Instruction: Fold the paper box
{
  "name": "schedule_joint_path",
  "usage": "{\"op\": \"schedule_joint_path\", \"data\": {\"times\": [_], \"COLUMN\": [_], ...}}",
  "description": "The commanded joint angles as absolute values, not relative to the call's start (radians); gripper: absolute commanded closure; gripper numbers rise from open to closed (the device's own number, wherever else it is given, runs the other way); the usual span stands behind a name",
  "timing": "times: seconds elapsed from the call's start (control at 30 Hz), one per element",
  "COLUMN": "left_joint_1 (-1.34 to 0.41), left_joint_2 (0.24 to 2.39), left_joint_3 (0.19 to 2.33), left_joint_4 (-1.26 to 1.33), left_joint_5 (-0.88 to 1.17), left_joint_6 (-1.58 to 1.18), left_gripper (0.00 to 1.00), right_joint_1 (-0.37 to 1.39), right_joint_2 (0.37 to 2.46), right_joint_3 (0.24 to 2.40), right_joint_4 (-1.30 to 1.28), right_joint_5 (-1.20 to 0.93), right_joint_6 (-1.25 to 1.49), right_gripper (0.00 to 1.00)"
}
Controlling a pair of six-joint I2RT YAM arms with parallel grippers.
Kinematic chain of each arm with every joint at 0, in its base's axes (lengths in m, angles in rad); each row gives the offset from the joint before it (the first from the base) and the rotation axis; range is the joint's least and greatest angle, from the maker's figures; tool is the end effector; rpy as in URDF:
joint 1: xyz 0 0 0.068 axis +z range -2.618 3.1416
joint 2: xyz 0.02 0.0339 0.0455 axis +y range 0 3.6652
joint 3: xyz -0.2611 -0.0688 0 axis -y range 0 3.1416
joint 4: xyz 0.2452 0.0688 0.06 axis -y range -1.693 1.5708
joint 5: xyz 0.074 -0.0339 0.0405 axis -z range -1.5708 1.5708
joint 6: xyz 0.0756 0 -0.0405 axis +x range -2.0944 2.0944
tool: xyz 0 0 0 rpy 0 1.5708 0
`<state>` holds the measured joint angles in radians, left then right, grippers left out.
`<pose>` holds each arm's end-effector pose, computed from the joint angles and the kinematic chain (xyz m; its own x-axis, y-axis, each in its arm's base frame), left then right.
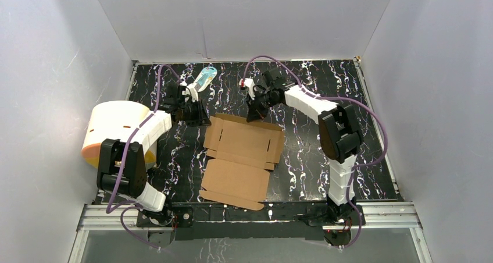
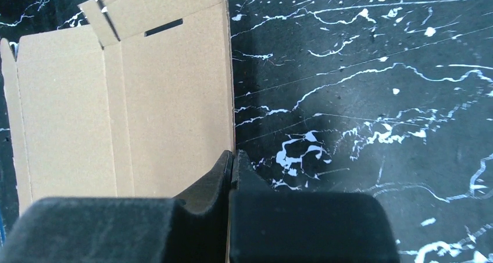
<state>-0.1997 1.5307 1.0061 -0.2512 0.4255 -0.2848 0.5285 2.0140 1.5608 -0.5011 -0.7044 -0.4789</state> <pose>0.3406 -0.1008 0.2035 -0.7906 -0.1011 -0.6039 0.2577 0.8397 -0.4780 0.3680 0.2716 0.1886 -0.2993 -0.5814 -0.7566 -0.9526 0.2269 0.2025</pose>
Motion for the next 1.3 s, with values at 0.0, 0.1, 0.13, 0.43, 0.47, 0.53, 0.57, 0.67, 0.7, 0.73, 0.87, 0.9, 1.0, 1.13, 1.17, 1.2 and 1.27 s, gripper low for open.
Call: {"op": "schedule_joint_path", "data": {"times": [0.0,0.1,0.13,0.43,0.47,0.53,0.57,0.67,0.7,0.73,0.87,0.9,1.0,1.13,1.17,1.2,1.27], "left_joint_1": [-0.171,-0.163,-0.162,-0.155,-0.155,-0.155,-0.155,-0.155,-0.155,-0.155,-0.155,-0.155,-0.155,-0.155,-0.155,-0.155,-0.155], "left_joint_2": [1.514,1.522,1.522,1.52,1.52,1.52,1.519,1.52,1.525,1.53,1.556,1.56,1.568,1.555,1.548,1.541,1.523], "left_joint_3": [1.007,1.012,1.014,1.077,1.086,1.106,1.114,1.133,1.139,1.147,1.171,1.175,1.186,1.193,1.193,1.193,1.19], "left_joint_4": [-0.261,-0.263,-0.261,-0.233,-0.228,-0.229,-0.226,-0.209,-0.204,-0.199,-0.194,-0.19,-0.181,-0.172,-0.167,-0.164,-0.161], "left_joint_5": [0.389,0.384,0.379,0.363,0.363,0.352,0.344,0.324,0.326,0.328,0.322,0.321,0.322,0.334,0.341,0.349,0.361], "left_joint_6": [-0.338,-0.358,-0.361,-0.421,-0.427,-0.441,-0.449,-0.471,-0.479,-0.483,-0.496,-0.499,-0.508,-0.525,-0.529,-0.533,-0.539], "left_gripper": [0.86,0.75,0.72,0.47,0.43,0.39,0.38,0.38,0.37,0.37,0.36,0.36,0.36,0.35,0.35,0.35,0.35], "right_joint_1": [0.535,0.546,0.549,0.585,0.587,0.594,0.596,0.599,0.602,0.603,0.608,0.609,0.613,0.629,0.634,0.64,0.652], "right_joint_2": [1.903,1.875,1.867,1.81,1.804,1.788,1.78,1.765,1.762,1.759,1.738,1.733,1.724,1.72,1.718,1.717,1.715], "right_joint_3": [1.541,1.543,1.543,1.607,1.613,1.621,1.622,1.64,1.649,1.658,1.668,1.668,1.67,1.652,1.642,1.634,1.619], "right_joint_4": [-0.448,-0.458,-0.463,-0.528,-0.535,-0.541,-0.541,-0.553,-0.562,-0.565,-0.565,-0.562,-0.56,-0.566,-0.566,-0.565,-0.558], "right_joint_5": [-0.645,-0.629,-0.625,-0.542,-0.536,-0.525,-0.519,-0.497,-0.494,-0.492,-0.477,-0.469,-0.448,-0.401,-0.391,-0.381,-0.359], "right_joint_6": [-0.514,-0.526,-0.535,-0.599,-0.609,-0.63,-0.64,-0.661,-0.669,-0.677,-0.709,-0.715,-0.727,-0.768,-0.781,-0.792,-0.809], "right_gripper": [1.0,1.0,1.0,1.0,1.0,1.0,1.0,1.0,1.0,1.0,1.0,1.0,1.0,1.0,1.0,1.0,1.0]}}
